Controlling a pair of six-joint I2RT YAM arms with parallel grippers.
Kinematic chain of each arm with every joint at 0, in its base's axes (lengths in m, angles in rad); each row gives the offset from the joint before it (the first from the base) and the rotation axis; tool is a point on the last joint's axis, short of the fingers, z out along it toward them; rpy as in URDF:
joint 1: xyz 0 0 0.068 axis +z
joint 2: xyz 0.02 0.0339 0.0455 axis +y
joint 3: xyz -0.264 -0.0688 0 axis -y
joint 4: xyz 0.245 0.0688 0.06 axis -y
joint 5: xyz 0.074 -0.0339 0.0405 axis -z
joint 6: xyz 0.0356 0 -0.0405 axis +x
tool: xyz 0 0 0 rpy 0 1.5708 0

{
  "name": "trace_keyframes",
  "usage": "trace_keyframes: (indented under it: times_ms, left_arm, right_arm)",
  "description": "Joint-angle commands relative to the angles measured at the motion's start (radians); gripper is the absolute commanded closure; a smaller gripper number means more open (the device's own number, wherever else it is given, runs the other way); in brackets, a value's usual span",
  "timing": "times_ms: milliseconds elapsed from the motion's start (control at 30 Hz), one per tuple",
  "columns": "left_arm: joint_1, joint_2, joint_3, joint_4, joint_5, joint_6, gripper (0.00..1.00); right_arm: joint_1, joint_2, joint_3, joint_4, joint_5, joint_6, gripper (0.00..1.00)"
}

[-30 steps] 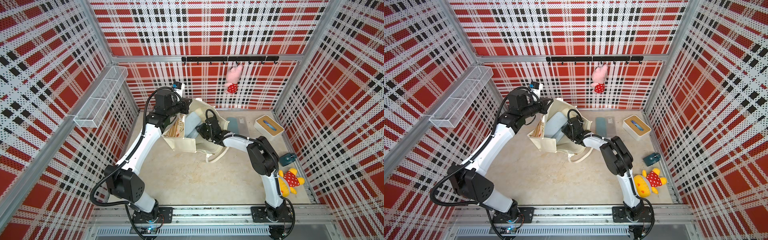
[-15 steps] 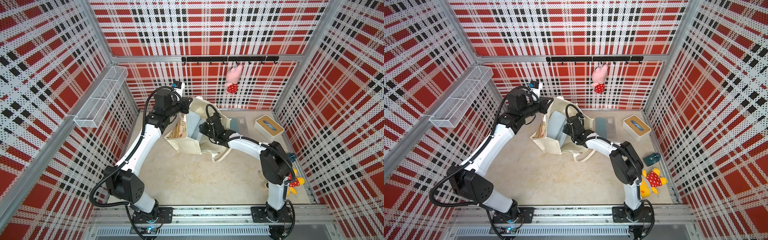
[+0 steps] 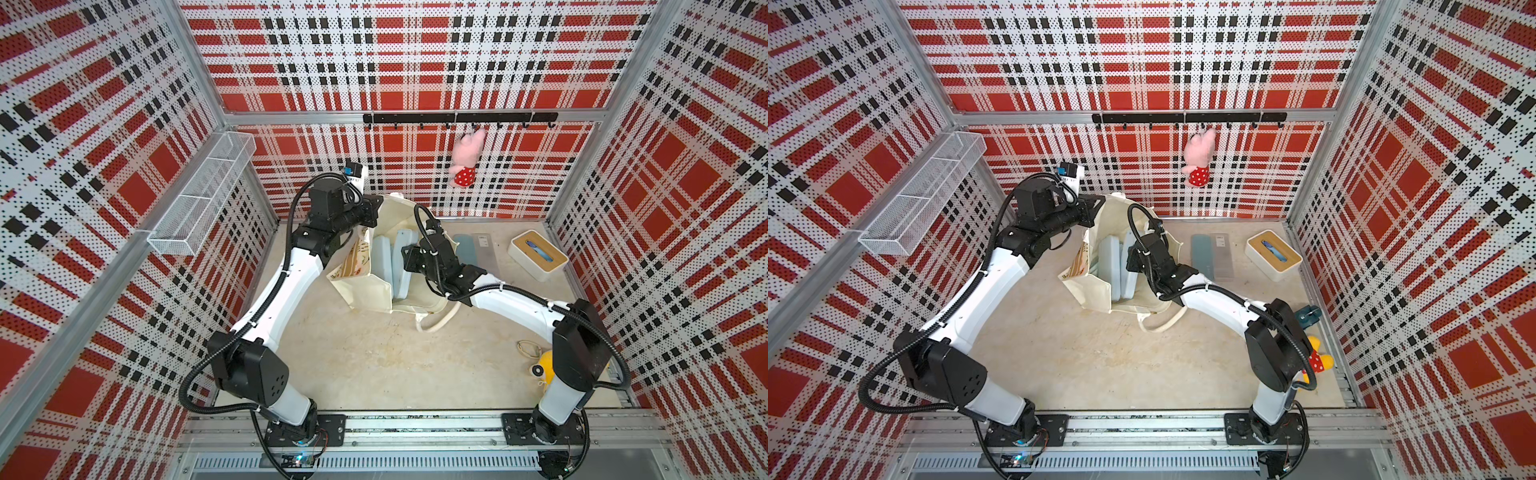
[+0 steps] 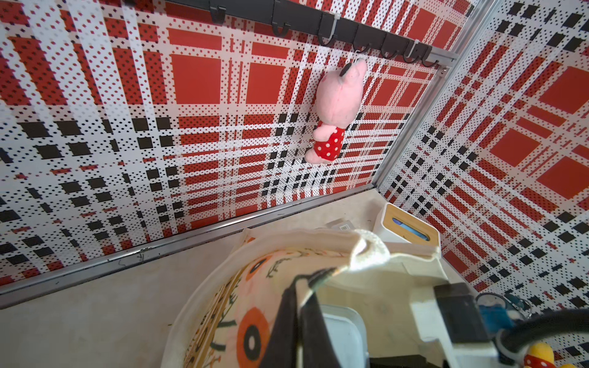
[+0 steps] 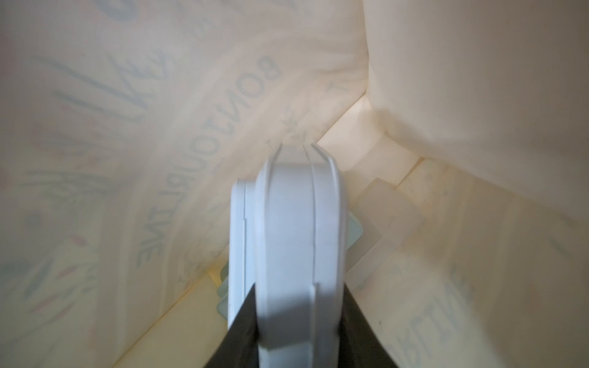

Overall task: Take out the pencil case from the canvas bag
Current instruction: Pick up the pencil case from the canvas bag.

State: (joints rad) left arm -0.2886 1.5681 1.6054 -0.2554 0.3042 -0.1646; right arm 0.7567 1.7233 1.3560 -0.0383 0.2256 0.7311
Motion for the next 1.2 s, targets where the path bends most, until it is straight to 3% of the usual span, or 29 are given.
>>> trace_keyframes:
  times_ms: [0, 200, 867, 1167]
  left_arm:
    - [0.020, -0.025, 0.043, 0.123, -0.019, -0.012, 1.00]
    - [0.029, -0.031, 0.033, 0.127, -0.030, -0.016, 1.00]
    - [0.034, 0.001, 0.081, 0.083, -0.037, -0.009, 1.00]
    - [0.003, 0.026, 0.129, 0.039, -0.131, 0.008, 1.00]
  right_arm:
    - [0.004, -0.063, -0.007, 0.017, 0.015, -0.038, 0.76]
    - [0.004, -0.129, -0.032, 0.010, 0.017, -0.063, 0.76]
    - [-0.020, -0.329, -0.035, 0.066, -0.152, -0.212, 0.79]
    - [-0.094, -0.454, -0.098, 0.017, -0.130, -0.215, 0.80]
